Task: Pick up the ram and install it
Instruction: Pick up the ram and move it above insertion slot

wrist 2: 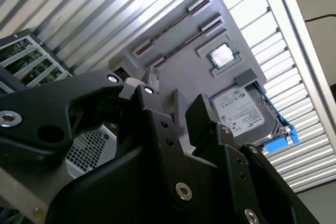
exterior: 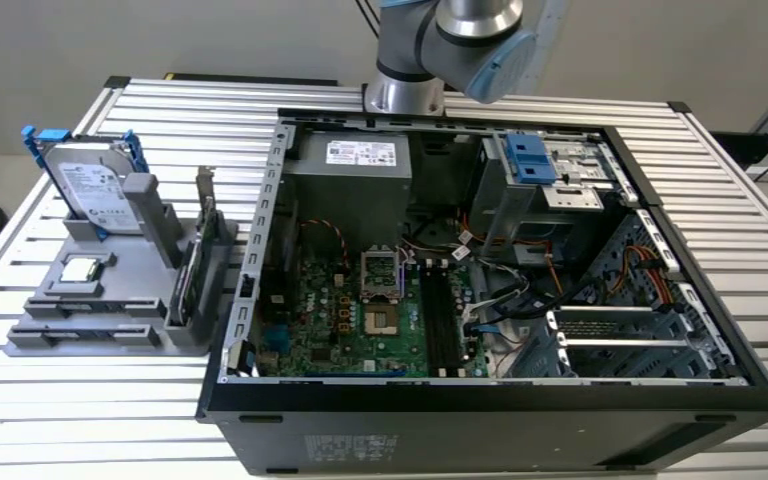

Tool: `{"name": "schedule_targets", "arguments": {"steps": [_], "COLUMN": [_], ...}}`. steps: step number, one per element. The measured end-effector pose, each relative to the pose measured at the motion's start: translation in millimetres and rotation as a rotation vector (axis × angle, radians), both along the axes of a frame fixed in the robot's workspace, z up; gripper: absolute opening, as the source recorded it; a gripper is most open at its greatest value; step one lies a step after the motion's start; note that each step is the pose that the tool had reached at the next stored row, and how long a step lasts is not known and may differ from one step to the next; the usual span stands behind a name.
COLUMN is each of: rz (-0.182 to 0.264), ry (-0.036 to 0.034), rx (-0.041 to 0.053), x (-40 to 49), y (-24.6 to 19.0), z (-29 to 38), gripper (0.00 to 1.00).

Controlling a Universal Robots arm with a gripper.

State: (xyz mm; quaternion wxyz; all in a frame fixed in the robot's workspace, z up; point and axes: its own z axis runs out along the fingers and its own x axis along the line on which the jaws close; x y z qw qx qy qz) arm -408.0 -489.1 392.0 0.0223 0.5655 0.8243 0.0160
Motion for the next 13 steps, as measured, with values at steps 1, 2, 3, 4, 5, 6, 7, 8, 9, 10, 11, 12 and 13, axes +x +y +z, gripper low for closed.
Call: {"name": "schedule_targets", "arguments": {"steps": [1, 2, 3, 4, 5, 6, 7, 8, 9, 10, 11, 12, 13], "rz": [-0.008, -0.016, -0.023, -0.032, -0.040, -0.048, -0.056, -0.064, -0.072, -0.080, -0.088, -0.096, -0.103], "ry": [0.0000, 0.0000, 0.0000, 0.0000, 0.0000, 0.0000, 0.0000, 0.0000, 0.0000, 0.0000, 0.0000, 0.0000, 0.0001], "rx": [0.0000, 0.0000, 0.0000, 0.0000, 0.0000, 0.0000, 0.0000, 0.0000, 0.0000, 0.0000, 0.0000, 0.0000, 0.0000], "x": [0.0, 0.0, 0.0, 0.0, 0.0, 0.0, 0.0, 0.0, 0.0, 0.0, 0.0, 0.0, 0.0], "y": [0.0, 0.0, 0.0, 0.0, 0.0, -0.1, 0.0, 0.0, -0.1, -0.1, -0.1, -0.1, -0.1], "z": [0.0, 0.0, 0.0, 0.0, 0.0, 0.0, 0.0, 0.0, 0.0, 0.0, 0.0, 0.0, 0.0], "gripper": [1.00, 1.00, 1.00, 1.00, 1.00, 1.00, 1.00, 1.00, 1.00, 1.00, 1.00, 1.00, 1.00]}}
